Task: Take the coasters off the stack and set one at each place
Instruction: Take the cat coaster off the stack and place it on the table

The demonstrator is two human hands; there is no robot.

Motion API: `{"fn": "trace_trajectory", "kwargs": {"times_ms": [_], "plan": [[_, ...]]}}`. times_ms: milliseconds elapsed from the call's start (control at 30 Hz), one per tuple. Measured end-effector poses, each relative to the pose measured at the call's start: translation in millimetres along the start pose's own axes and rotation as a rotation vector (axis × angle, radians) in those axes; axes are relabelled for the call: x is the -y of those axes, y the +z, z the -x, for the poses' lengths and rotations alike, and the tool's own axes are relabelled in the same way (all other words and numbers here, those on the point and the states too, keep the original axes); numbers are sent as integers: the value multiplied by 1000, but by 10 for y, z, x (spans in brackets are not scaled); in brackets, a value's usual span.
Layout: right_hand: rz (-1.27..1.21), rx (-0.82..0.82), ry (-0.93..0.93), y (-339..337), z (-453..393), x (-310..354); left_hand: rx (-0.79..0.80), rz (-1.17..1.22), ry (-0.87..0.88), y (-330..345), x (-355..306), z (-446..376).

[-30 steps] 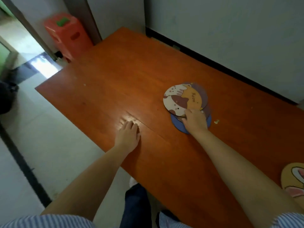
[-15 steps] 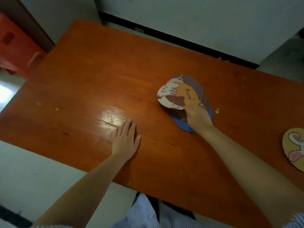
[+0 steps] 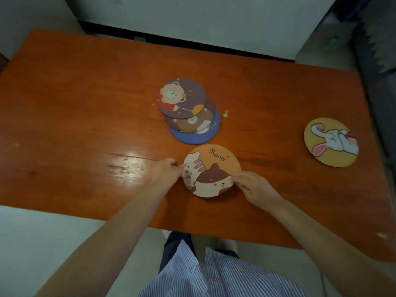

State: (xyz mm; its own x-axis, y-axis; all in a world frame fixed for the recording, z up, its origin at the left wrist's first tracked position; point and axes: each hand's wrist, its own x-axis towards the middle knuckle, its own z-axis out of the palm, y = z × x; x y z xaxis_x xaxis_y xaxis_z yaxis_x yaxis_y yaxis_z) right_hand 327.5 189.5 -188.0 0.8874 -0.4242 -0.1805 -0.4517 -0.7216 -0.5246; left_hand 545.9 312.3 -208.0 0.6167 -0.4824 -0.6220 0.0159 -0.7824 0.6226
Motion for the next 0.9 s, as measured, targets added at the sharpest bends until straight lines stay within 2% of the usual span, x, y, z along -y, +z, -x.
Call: {"fn": "trace_trajectory", "kwargs": {"times_ms": [200, 367, 433, 533, 700, 900], "plan": [[95, -16, -145, -175, 504, -458, -84, -103, 3, 698, -103, 398], [179, -167, -85, -267, 726, -745, -65, -106, -53, 1065, -99, 684], [147, -199, -41, -238, 777, -817, -69, -102, -78, 1131, -59, 768], [68, -163, 0, -159, 817, -824, -76, -110, -89, 1162, 8, 844], [-58, -239, 43, -83, 831, -726, -126, -219, -54, 1144, 30, 940], [-5, -234, -44, -45, 877, -739, -161, -308, -59, 1136, -6, 952]]}}
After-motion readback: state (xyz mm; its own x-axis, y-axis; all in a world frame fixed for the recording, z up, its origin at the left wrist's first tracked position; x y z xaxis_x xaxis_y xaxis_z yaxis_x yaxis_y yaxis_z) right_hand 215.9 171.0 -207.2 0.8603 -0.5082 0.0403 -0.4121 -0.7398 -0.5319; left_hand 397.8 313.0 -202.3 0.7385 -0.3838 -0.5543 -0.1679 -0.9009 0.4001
